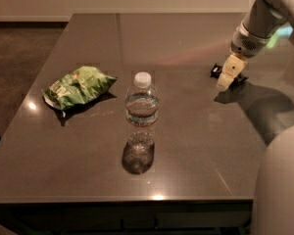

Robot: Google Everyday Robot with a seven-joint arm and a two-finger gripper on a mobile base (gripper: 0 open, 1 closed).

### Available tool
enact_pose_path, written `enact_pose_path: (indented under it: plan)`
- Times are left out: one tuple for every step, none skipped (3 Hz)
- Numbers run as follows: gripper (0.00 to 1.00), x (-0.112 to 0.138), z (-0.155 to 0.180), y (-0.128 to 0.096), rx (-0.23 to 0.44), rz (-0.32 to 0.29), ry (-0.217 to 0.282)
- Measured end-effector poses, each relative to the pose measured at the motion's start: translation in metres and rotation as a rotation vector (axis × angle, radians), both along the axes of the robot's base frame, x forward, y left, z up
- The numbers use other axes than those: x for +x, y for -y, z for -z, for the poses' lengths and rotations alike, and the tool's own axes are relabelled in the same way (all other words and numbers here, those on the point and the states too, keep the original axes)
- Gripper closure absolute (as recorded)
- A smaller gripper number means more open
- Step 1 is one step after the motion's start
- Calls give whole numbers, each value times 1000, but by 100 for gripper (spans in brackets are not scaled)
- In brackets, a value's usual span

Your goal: Pick rxbar chocolate

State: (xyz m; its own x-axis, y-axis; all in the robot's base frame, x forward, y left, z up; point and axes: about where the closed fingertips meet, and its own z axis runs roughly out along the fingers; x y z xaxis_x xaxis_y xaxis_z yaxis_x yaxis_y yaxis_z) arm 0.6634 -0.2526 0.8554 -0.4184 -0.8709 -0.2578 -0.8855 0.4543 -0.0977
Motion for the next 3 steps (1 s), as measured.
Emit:
enact_pose_path:
  plan:
    - [2,10,18,11,14,10,-22]
    - [23,14,25,13,16,13,-35]
    - [55,13,18,8,44,-12,-30]
